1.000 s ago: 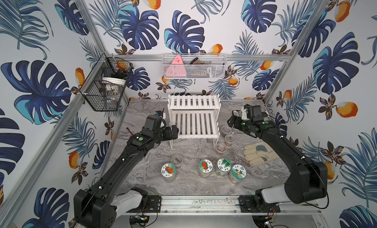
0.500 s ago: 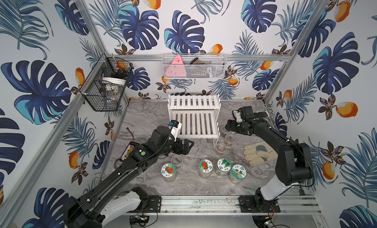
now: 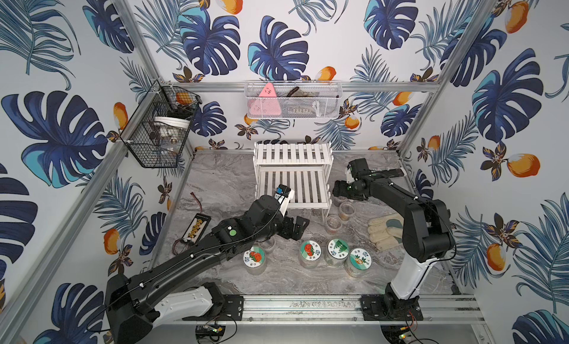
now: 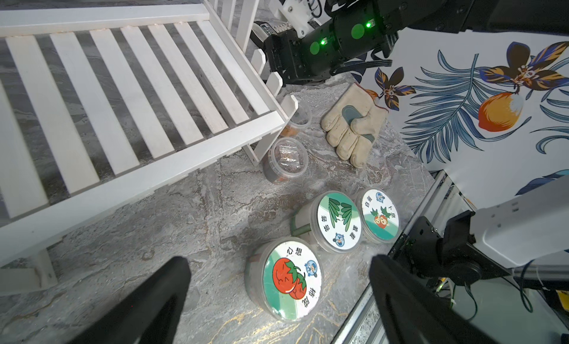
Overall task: Place the seed container on the shelf
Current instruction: Pick up the seed jar at the center of the board.
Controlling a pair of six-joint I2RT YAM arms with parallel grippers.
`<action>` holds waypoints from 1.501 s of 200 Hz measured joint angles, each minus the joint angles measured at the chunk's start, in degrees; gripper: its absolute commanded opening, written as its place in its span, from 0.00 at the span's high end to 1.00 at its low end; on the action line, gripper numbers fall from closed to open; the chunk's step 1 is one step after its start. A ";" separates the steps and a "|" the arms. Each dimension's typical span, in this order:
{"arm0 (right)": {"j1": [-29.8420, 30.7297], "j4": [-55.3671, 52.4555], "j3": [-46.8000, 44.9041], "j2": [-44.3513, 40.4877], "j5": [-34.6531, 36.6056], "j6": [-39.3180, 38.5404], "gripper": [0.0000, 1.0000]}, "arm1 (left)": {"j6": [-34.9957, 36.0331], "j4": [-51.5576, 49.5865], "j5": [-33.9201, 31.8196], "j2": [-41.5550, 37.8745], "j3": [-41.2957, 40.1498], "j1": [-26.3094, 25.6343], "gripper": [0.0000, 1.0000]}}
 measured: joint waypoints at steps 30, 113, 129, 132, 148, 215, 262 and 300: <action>0.46 -0.81 0.31 0.98 2.43 0.02 0.18 | 0.13 -0.04 -1.73 0.33 0.22 -0.22 0.01; -0.57 -0.48 -0.48 0.52 8.07 1.53 0.26 | 0.15 0.02 -1.90 2.29 1.33 -1.01 0.01; -2.34 -0.20 -1.25 0.04 8.74 2.47 0.26 | 0.13 0.04 -1.84 2.99 1.62 -1.46 0.01; -2.71 -0.11 -1.42 -0.09 8.85 2.95 0.26 | 0.13 0.07 -1.86 3.13 1.66 -1.57 0.01; -4.74 0.63 -2.99 -1.22 9.73 4.15 0.26 | 0.13 0.07 -1.86 4.00 1.95 -2.19 0.01; -7.48 -1.53 -6.05 -4.59 11.56 7.34 0.12 | 0.11 1.25 -1.77 8.22 4.33 -5.57 0.01; -7.69 -5.75 -2.86 -5.16 6.08 4.50 0.11 | 0.15 1.55 -2.16 10.62 6.21 -7.21 0.01; -7.82 -7.89 -3.52 -7.78 3.21 4.35 0.11 | 0.20 1.70 -2.32 12.24 7.28 -8.02 0.01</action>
